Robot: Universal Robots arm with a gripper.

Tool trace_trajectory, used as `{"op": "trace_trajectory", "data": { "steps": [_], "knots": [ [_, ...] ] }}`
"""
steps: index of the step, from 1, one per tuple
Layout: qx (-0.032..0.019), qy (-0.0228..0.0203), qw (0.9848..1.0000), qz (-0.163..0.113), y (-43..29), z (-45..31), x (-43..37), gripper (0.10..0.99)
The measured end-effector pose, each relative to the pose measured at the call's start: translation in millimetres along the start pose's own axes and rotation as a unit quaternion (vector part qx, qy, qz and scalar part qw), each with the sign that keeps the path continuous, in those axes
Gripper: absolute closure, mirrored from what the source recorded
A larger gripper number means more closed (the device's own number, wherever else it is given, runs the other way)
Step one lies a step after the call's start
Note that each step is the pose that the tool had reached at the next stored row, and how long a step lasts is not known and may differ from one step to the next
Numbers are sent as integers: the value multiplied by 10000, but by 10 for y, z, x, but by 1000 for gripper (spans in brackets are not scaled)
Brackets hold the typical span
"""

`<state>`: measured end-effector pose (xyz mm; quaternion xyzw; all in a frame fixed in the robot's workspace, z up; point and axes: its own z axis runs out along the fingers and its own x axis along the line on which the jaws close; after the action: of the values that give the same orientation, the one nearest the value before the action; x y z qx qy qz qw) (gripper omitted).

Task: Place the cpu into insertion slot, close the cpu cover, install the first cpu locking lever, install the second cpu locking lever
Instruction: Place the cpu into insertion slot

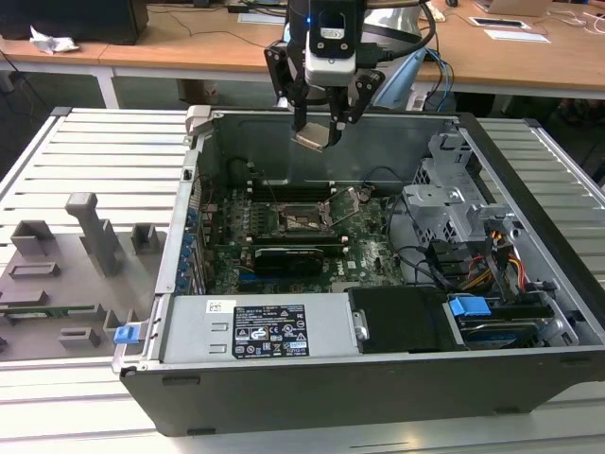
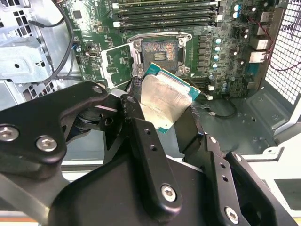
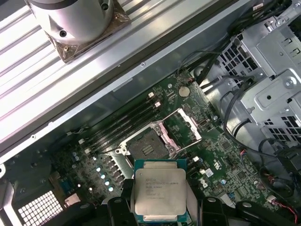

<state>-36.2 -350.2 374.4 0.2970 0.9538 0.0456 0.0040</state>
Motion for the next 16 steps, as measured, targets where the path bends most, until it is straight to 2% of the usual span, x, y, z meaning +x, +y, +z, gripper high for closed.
{"op": "trace_trajectory", "data": {
  "steps": [16],
  "knots": [
    [-6, -30, 9995, 328, 0, 2, 0, 561]
  ]
}}
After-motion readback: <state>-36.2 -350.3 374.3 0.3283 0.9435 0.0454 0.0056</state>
